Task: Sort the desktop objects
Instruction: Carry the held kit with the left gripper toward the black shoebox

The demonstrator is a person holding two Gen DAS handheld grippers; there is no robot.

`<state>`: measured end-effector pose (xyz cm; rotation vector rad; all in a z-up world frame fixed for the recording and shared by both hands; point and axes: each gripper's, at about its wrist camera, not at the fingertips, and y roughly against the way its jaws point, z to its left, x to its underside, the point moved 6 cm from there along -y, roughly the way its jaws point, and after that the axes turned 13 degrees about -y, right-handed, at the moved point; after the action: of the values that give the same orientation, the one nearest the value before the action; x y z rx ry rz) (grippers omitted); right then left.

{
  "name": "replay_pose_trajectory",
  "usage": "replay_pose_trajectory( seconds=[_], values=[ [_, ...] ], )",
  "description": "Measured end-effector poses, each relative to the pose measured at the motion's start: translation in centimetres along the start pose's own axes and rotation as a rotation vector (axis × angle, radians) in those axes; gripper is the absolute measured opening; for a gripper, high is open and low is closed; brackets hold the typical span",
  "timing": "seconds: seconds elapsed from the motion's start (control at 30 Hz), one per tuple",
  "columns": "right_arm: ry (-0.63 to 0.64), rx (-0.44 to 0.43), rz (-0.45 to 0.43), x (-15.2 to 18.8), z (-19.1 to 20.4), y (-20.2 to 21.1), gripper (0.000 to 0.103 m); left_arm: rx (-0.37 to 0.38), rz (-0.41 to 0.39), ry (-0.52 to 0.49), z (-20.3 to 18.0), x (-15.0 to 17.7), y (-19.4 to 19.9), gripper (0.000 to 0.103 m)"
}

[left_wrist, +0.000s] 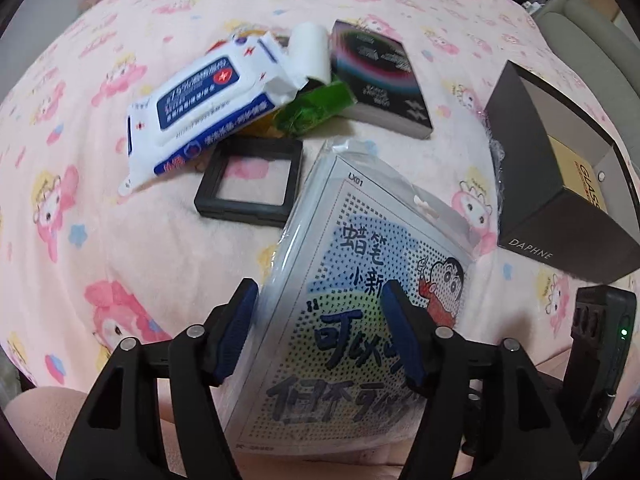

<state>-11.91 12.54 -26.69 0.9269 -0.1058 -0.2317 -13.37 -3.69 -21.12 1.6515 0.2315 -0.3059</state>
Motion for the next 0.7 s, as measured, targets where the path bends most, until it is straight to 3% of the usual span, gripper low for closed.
replay_pose_trajectory(
  seconds=[0.2, 0.37, 0.53, 0.63, 0.7],
  values=[
    [0.03, 0.013, -0.157, -1.0, 0.6, 5.2, 0.063, 0.114, -0.012, -0.023, -1.4, 0.6, 0.2, 0.063],
    [0.024, 0.048, -0.222, -2.9, -0.3, 7.3, 0.063, 0.213, 0.065, 0.017, -2.0, 1.2, -1.4, 0.06],
    [-0.008, 0.071, -0.152, -1.3, -0.4, 6.4, 0.063, 0.158, 0.07, -0.011, -2.3, 1.4, -1.3, 0.06],
    [0.034, 0.127, -0.167, -0.9, 0.0, 5.3, 0.063, 0.099, 0.089, -0.013, -2.3, 1.4, -2.1, 0.06],
    [0.051, 0.155, -0.185, -1.0, -0.2, 5.3, 0.063, 0.109, 0.107, 0.007, -2.3, 1.5, -2.8, 0.06]
  ],
)
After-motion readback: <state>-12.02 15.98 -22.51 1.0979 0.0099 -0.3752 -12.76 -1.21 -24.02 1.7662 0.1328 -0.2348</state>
